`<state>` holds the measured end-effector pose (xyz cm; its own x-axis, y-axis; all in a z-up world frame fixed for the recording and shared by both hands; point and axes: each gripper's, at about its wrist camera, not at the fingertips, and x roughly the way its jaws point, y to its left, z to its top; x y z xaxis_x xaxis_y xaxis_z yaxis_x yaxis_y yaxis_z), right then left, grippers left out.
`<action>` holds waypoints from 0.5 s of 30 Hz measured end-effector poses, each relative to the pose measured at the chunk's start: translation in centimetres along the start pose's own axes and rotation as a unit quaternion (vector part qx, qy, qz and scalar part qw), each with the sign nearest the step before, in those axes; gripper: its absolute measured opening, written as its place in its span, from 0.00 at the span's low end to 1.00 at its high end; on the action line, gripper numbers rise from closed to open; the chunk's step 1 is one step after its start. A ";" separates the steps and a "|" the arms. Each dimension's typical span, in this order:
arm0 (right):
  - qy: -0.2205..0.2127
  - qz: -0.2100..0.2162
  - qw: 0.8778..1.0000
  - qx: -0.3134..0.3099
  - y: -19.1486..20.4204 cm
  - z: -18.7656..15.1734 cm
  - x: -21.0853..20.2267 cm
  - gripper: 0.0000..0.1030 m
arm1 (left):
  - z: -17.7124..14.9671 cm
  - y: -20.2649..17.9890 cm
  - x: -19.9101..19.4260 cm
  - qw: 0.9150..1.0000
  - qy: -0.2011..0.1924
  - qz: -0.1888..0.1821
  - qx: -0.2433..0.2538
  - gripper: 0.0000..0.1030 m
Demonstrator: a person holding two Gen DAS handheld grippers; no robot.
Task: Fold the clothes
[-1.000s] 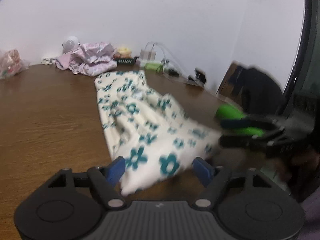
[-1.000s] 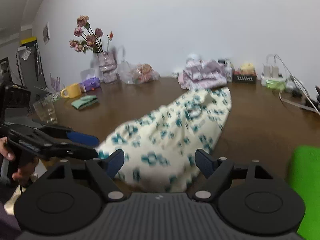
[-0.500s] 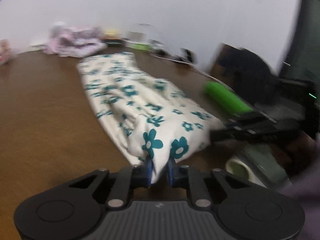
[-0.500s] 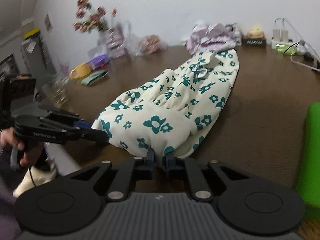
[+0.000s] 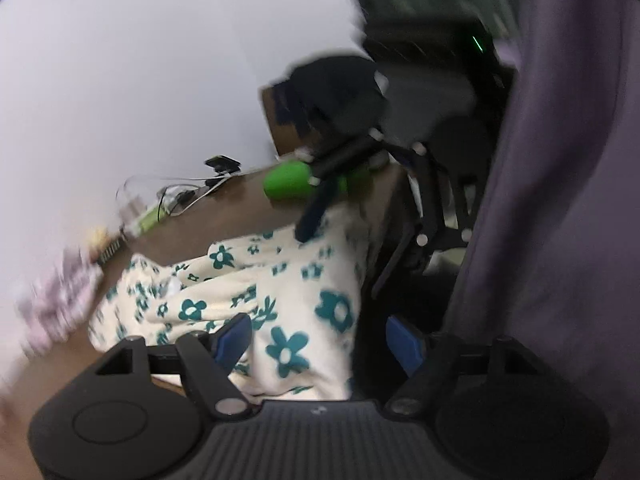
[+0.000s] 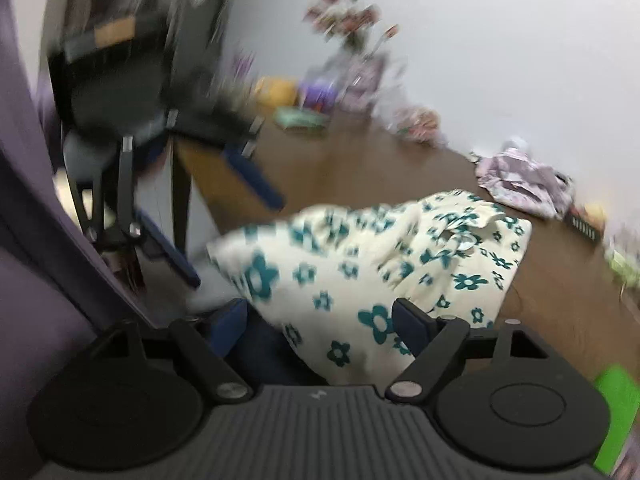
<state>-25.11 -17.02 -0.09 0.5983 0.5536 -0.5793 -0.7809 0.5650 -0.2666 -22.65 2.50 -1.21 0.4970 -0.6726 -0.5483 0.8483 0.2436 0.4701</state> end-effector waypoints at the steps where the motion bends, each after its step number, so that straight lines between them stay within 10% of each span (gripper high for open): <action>1: 0.008 0.001 1.000 -0.020 0.2 -0.2 0.5 0.78 | -0.1 -0.4 0.7 1.000 0.008 0.009 0.026 0.71; 10: 0.006 0.035 0.999 0.003 -0.7 -0.5 0.3 0.24 | -1.8 0.0 2.6 0.998 0.002 0.044 0.042 0.72; 15: 0.001 0.122 0.990 0.074 -2.1 0.1 -1.1 0.21 | -1.7 -0.6 1.5 0.998 -0.011 0.030 0.052 0.74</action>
<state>-24.16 -18.75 1.22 0.3952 0.6832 -0.6140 -0.8670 0.4982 -0.0036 -22.15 2.55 -3.48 0.5407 -0.6741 -0.5032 0.7938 0.2108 0.5705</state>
